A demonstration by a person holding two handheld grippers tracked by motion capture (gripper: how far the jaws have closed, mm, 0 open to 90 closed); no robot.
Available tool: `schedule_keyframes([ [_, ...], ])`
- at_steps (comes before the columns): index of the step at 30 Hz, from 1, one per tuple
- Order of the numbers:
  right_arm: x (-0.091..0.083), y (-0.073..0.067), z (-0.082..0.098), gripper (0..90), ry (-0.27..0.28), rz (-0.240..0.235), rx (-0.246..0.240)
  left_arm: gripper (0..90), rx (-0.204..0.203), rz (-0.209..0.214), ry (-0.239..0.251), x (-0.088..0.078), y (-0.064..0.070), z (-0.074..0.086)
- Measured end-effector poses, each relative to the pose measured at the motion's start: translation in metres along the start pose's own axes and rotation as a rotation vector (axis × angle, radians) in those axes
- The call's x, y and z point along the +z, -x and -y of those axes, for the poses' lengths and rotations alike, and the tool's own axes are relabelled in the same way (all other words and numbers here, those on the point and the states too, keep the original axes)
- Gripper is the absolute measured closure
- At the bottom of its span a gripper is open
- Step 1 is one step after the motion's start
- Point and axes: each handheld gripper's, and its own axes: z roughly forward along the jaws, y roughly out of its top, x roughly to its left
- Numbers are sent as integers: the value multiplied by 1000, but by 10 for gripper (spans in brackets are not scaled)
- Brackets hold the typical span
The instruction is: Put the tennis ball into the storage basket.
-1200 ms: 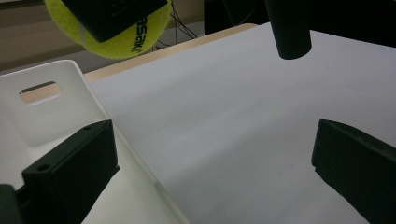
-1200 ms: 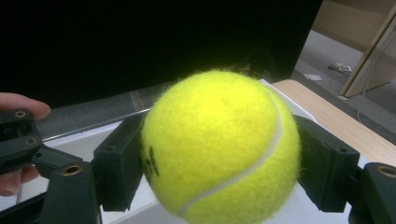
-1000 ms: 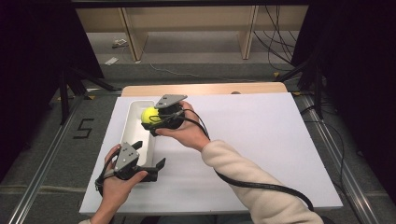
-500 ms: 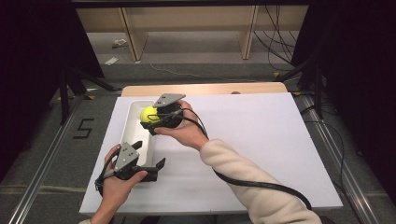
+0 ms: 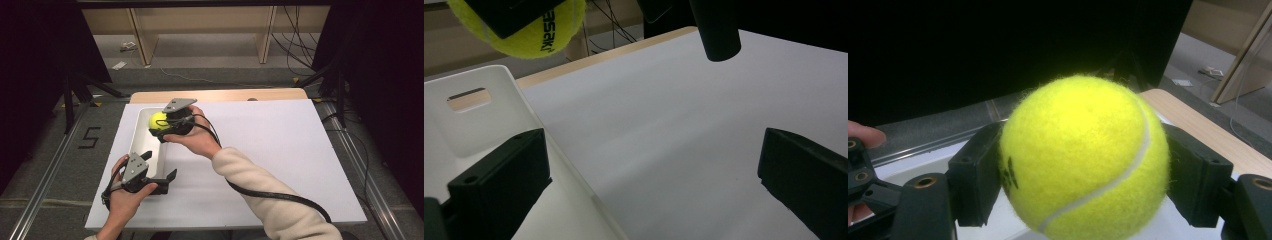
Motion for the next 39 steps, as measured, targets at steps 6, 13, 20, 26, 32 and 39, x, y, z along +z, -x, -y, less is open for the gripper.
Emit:
schedule_keyframes([
  [6, 1, 0, -1, 262, -1, -1, 3, 0, 1, 1, 0, 0, 0, 0],
  [13, 2, 0, -5, 262, 1, -1, -7, 0, 1, 1, 0, 0, 0, 0],
  [20, 4, -1, -6, 262, 1, 0, -7, 0, -1, 1, 2, 0, 0, 0],
  [26, 4, 0, -5, 262, -1, 1, -2, 0, 1, 1, 0, 0, 1, 0],
  [32, 6, 1, -7, 262, -7, -1, -6, 0, 0, 2, 1, 0, 1, 0],
  [39, 8, 1, -9, 262, -6, 3, -7, 0, 1, 2, -1, 0, 0, 0],
])
